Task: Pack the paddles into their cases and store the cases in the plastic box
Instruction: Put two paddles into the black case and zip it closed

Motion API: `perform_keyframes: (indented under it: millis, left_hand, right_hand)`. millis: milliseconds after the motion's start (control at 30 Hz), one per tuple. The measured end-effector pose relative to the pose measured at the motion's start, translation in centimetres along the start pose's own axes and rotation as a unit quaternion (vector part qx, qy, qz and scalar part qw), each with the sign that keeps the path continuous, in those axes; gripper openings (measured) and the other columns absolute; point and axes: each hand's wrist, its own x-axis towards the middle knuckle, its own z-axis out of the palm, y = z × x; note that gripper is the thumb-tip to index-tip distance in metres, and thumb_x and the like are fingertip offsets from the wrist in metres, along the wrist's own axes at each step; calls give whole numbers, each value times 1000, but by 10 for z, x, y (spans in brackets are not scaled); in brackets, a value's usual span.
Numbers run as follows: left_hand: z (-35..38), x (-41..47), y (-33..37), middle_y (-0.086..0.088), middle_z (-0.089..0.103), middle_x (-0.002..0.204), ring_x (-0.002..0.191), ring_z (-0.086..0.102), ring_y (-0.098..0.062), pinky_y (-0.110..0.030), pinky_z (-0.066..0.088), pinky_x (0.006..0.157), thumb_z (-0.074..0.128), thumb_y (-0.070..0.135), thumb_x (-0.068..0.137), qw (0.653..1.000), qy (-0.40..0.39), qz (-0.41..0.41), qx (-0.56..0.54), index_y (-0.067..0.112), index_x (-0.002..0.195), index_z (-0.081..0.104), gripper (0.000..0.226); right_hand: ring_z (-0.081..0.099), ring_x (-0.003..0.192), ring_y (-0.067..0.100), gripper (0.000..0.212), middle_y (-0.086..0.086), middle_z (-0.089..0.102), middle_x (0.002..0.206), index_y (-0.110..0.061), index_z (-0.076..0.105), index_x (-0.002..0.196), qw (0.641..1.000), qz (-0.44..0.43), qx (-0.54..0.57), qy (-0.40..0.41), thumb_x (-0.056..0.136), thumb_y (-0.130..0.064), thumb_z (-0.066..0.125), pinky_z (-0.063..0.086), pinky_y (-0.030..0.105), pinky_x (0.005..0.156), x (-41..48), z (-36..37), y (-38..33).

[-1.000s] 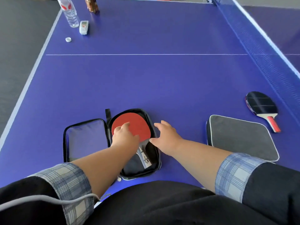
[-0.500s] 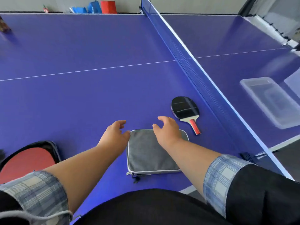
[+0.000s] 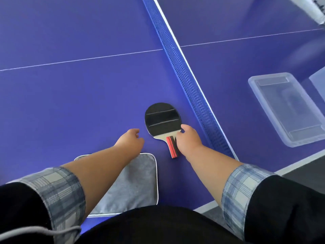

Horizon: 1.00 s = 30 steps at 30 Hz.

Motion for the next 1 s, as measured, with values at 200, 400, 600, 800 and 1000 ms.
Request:
perform_keyframes:
  millis: [200, 400, 600, 800, 1000]
  left_hand:
    - [17, 35, 30, -19, 57, 134, 110, 57, -31, -50, 47, 103, 50, 15, 94, 996, -49, -67, -37, 5, 141, 47, 48]
    - [28, 45, 44, -16, 56, 108, 93, 54, -31, -52, 51, 98, 54, 11, 93, 991, -54, -78, -93, 9, 108, 51, 16]
    - [23, 35, 31, -9, 52, 92, 80, 50, -23, -34, 43, 72, 53, 26, 94, 978, -21, -127, -166, 11, 105, 62, 20]
    - [3, 14, 21, -2, 56, 85, 74, 50, -19, -31, 45, 68, 54, 33, 95, 938, 69, -138, -310, 37, 117, 61, 23]
    - [-29, -21, -6, 0, 73, 86, 70, 67, -18, -41, 59, 88, 59, 32, 93, 922, 134, -106, -348, 35, 75, 71, 21]
  right_hand:
    - [47, 136, 27, 61, 2, 35, 159, -22, 27, 158, 999, 14, 10, -49, 99, -17, 41, 44, 38, 105, 40, -7, -1]
    - [52, 122, 28, 61, 2, 50, 143, -21, 34, 154, 998, 9, -15, -65, 95, -22, 50, 49, 45, 101, 57, 6, -3]
    - [56, 110, 30, 65, 5, 46, 136, -19, 35, 154, 999, 37, 26, -27, 90, -12, 46, 51, 39, 86, 58, 13, -24]
    - [55, 72, 14, 53, 10, 50, 134, -18, 55, 138, 993, -32, 111, 1, 87, -8, 44, 43, 23, 52, 31, 15, -56]
    - [49, 67, 14, 54, 13, 55, 136, -19, 54, 139, 990, -48, 127, -30, 86, -11, 44, 34, 13, 36, -14, 28, -67]
